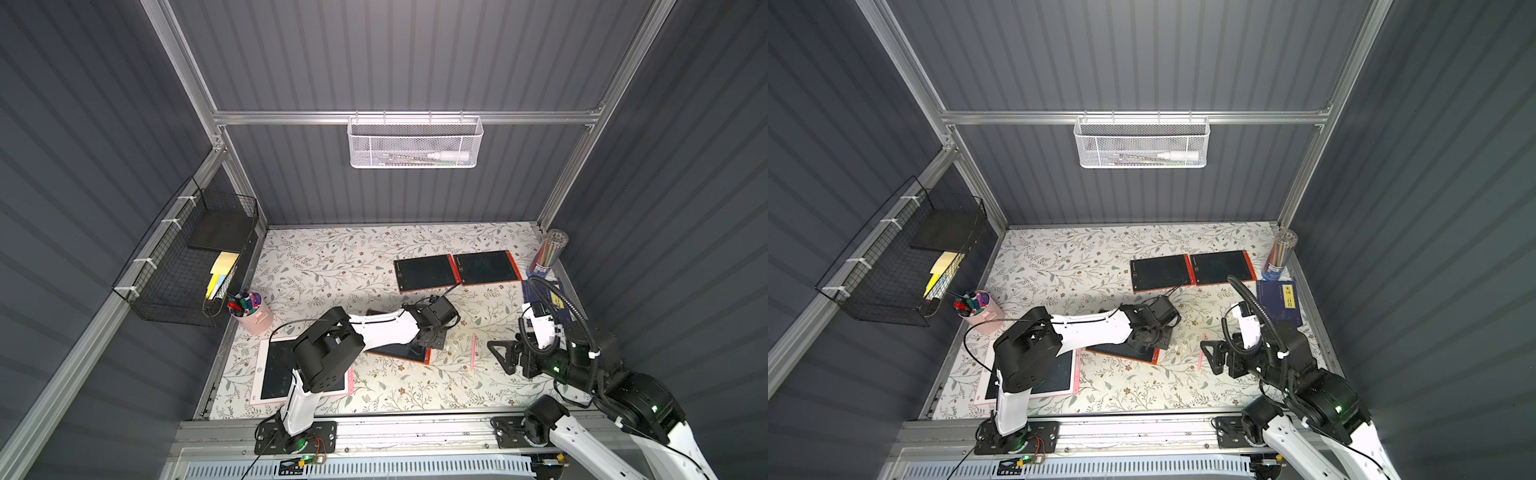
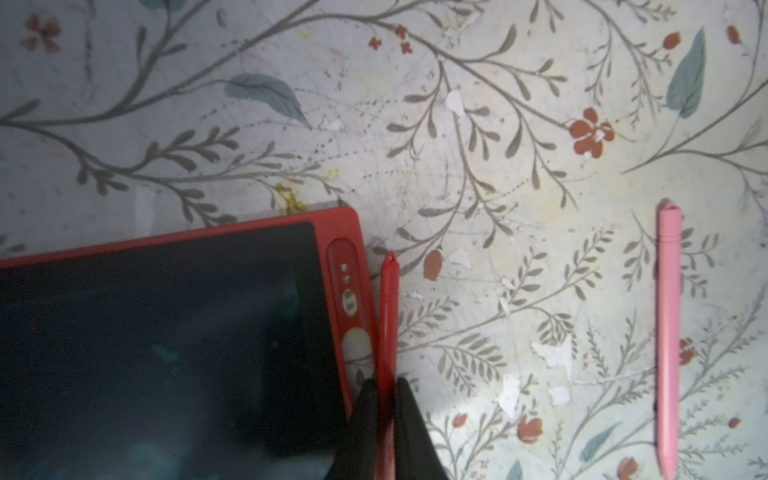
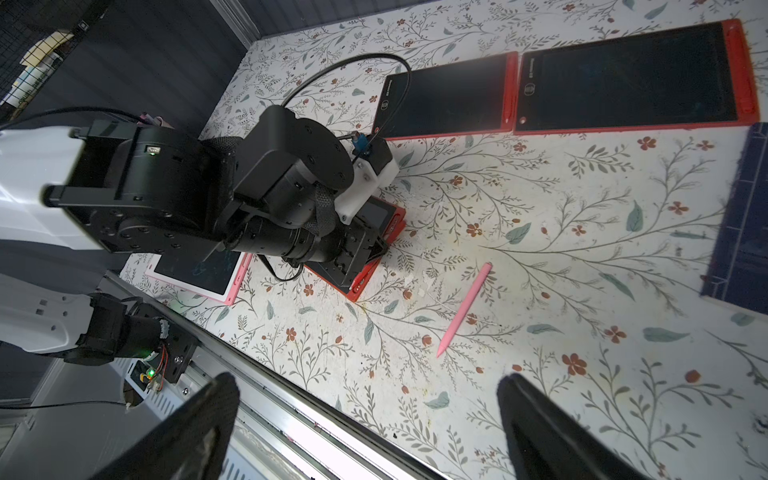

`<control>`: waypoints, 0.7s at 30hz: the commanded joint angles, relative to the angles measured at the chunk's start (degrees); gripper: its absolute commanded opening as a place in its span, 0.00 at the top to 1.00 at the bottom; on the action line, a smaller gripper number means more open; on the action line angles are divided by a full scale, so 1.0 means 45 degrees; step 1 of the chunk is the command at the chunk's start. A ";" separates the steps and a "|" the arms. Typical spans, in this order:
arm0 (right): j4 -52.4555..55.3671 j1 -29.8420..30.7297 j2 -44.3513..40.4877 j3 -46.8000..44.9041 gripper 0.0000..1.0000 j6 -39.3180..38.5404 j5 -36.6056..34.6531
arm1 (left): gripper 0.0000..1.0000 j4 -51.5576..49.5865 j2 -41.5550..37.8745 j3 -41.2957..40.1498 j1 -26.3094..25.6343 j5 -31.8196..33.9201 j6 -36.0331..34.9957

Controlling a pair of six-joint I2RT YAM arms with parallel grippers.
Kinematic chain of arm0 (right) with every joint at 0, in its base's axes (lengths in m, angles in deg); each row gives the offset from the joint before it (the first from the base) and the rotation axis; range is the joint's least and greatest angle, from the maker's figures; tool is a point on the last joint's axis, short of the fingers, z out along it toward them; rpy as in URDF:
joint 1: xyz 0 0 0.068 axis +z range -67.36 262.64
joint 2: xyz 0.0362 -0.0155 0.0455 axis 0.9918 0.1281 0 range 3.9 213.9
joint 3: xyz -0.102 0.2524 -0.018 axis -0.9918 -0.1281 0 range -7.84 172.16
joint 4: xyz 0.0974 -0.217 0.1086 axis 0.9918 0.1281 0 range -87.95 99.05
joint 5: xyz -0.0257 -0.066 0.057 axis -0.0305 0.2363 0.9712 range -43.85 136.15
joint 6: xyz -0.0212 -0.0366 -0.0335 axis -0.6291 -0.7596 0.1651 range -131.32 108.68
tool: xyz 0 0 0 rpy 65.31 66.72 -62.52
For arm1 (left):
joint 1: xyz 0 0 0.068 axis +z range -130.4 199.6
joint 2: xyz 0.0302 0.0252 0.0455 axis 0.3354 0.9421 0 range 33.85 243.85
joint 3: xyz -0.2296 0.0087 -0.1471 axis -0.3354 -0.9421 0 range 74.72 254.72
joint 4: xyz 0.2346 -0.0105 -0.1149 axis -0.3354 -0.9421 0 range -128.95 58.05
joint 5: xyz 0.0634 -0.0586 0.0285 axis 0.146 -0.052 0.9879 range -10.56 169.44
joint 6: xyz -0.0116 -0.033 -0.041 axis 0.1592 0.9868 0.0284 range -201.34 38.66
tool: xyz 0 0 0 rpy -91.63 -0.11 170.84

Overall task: Place the stylus back onto the writing tablet
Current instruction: Adjust the stylus on the writing tablet.

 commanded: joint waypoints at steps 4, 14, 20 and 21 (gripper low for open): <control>-0.0039 -0.0037 -0.0086 -0.0126 0.01 -0.0001 -0.0164 | 0.86 -0.0237 -0.0514 -0.0169 0.0161 -0.0072 0.0334; -0.0049 -0.0027 -0.0086 -0.0126 0.01 0.0005 -0.0164 | 0.87 -0.0327 -0.0529 -0.0401 0.0267 0.0092 0.0352; -0.0037 -0.0024 -0.0088 -0.0115 0.01 0.0006 -0.0166 | 0.86 -0.0366 -0.0589 -0.0401 0.0361 0.0167 0.0484; -0.0034 -0.0024 -0.0088 -0.0126 0.01 0.0014 -0.0182 | 0.85 -0.0414 -0.0604 -0.0386 0.0395 0.0192 0.0518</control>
